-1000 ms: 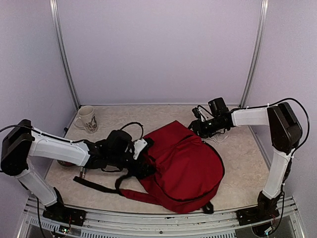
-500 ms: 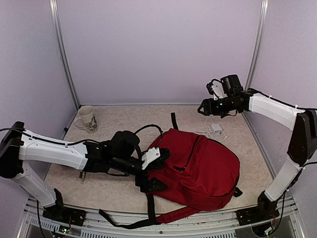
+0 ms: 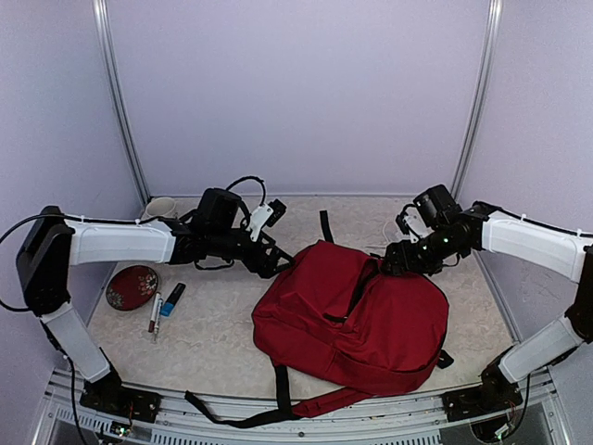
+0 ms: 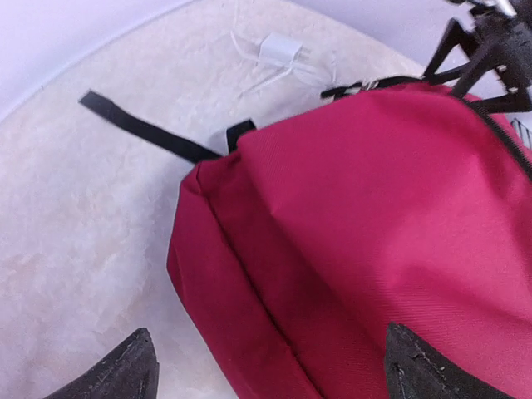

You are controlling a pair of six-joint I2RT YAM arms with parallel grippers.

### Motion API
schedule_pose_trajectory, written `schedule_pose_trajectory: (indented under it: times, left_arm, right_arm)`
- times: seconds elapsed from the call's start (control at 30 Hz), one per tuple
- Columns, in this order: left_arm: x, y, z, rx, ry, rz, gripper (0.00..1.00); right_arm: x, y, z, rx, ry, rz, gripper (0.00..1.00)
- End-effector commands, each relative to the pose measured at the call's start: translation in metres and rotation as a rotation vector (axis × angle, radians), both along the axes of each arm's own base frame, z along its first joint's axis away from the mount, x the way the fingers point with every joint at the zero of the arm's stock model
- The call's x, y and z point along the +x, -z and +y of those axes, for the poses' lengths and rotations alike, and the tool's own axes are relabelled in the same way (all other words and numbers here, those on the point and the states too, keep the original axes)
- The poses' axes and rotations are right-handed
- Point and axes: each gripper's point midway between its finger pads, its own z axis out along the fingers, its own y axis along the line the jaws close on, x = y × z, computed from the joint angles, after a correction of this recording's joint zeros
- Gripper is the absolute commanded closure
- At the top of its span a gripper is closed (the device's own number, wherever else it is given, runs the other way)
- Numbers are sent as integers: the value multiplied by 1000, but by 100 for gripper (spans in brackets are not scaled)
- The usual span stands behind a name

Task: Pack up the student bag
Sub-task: Rotate the student bag at the center of the board.

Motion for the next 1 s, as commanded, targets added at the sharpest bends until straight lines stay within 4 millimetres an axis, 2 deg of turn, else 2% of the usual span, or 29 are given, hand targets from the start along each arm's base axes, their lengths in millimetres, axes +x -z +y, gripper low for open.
schedule_pose_trajectory:
  times: [0.0, 0.03, 0.17, 0.27, 0.37, 0.4, 0.47, 0.53, 0.63, 0.73, 0.8, 0.87, 0.93, 0.97]
  left_arm:
    - [-4, 49, 0, 68, -12, 130, 9]
    - [-6, 53, -1, 59, -5, 138, 9]
    - [-20, 65, -8, 42, 41, 180, 9]
    - [-32, 78, -15, 66, 85, 205, 7]
    - [-45, 91, -19, 104, 121, 212, 7]
    - [-49, 95, -19, 112, 125, 218, 8]
    - [-56, 95, -17, 108, 135, 226, 9]
    - [-68, 91, -14, 90, 159, 222, 9]
    - [-98, 85, -13, 80, 224, 184, 10]
    - [-143, 85, -21, 106, 320, 156, 10]
    - [-174, 85, -26, 118, 382, 147, 10]
    - [-201, 81, -29, 113, 434, 142, 10]
    - [-219, 73, -28, 95, 456, 131, 9]
    - [-224, 66, -26, 78, 461, 127, 9]
  right_arm:
    - [-39, 17, -40, -85, 129, 84, 4]
    - [-47, 20, -44, -86, 145, 97, 1]
    - [-64, 19, -54, -80, 192, 134, 0]
    - [-77, 29, -58, -74, 207, 170, 0]
    - [-84, 50, -44, -8, 150, 202, 2]
    - [-85, 59, -40, 8, 131, 213, 6]
    - [-73, 62, -31, 44, 104, 191, 27]
    - [-49, 58, -26, 54, 96, 135, 40]
    - [12, 33, -9, 58, 52, -36, 39]
    - [67, 12, 32, 124, -57, -122, 41]
    - [91, 5, 61, 176, -128, -129, 42]
    - [105, -4, 89, 207, -196, -142, 43]
    - [112, -18, 110, 238, -252, -161, 42]
    - [116, -33, 118, 260, -270, -185, 42]
